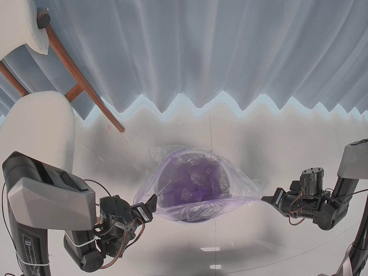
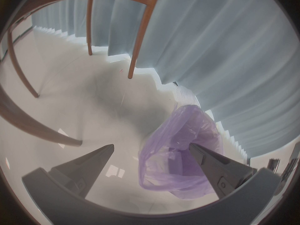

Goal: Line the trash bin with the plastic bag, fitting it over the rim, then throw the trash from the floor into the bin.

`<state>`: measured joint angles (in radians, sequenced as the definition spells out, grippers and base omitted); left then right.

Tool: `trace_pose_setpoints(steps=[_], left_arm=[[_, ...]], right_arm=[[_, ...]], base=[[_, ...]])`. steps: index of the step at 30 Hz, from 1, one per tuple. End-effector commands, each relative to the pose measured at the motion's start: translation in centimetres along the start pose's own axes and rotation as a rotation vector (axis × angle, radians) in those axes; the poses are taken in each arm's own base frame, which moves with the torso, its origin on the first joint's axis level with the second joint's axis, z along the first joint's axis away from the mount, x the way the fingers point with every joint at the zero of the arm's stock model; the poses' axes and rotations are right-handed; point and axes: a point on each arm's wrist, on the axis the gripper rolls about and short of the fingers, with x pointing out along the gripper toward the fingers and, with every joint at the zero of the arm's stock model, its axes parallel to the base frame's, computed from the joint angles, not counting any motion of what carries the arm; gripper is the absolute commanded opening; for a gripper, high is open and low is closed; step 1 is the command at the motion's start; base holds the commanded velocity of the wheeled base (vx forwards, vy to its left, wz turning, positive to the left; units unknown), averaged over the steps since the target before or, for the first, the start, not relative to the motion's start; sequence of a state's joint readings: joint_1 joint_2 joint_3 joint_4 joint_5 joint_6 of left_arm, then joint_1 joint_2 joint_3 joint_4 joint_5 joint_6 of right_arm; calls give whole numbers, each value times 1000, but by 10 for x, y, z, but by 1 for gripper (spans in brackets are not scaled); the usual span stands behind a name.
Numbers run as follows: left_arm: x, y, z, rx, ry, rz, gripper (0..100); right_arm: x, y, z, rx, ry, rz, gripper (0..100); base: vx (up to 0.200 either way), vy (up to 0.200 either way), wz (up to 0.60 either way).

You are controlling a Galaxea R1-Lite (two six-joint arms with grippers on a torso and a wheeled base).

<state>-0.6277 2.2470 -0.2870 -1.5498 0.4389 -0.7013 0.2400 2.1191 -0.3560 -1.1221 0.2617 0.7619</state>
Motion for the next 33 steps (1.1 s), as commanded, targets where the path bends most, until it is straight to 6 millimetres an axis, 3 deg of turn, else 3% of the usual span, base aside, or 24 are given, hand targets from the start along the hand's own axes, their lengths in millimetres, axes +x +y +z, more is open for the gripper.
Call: trace_pose_setpoints(steps=[1, 5, 8, 13, 14, 19, 20, 23, 28, 29, 30, 33], left_arm=[[-18, -6, 18, -156, -33, -46, 100], [-40, 6, 19, -241, 30, -41, 100], [-52, 7, 24, -279, 48, -68, 100], [-86, -3, 61, -540, 2, -250, 100], [-89, -5, 65, -573, -4, -273, 100], [-105, -8, 80, -735, -17, -360, 100], [-115, -11, 87, -816, -1, -426, 100], [-123, -14, 94, -846, 41, -511, 100], [-109, -21, 107, -837, 60, -582, 100], [-92, -19, 114, -812, 107, -611, 100], [-92, -19, 114, -810, 111, -612, 100], [-81, -23, 110, -729, 328, -706, 100]], right_arm=[[-17, 5, 0, 179, -17, 23, 0], [-35, 17, 9, 367, -20, 127, 0], [-41, 21, 8, 386, 17, 170, 0], [-39, 28, -17, 307, 119, 170, 0], [-37, 26, -17, 304, 103, 151, 100], [-28, 17, -19, 311, 10, 53, 100], [-32, 15, -21, 313, -5, 32, 100], [-44, 14, -24, 312, -8, 35, 100], [-61, 17, -30, 303, -2, 49, 100], [-67, 14, -40, 300, 28, 31, 100], [-67, 14, -41, 300, 30, 29, 100], [-71, 8, -49, 312, 50, 3, 100]], base=[[0, 0, 0], [0, 0, 0], [0, 0, 0], [0, 0, 0], [0, 0, 0], [0, 0, 0], [0, 0, 0], [0, 0, 0], [0, 0, 0], [0, 0, 0], [0, 0, 0], [0, 0, 0]])
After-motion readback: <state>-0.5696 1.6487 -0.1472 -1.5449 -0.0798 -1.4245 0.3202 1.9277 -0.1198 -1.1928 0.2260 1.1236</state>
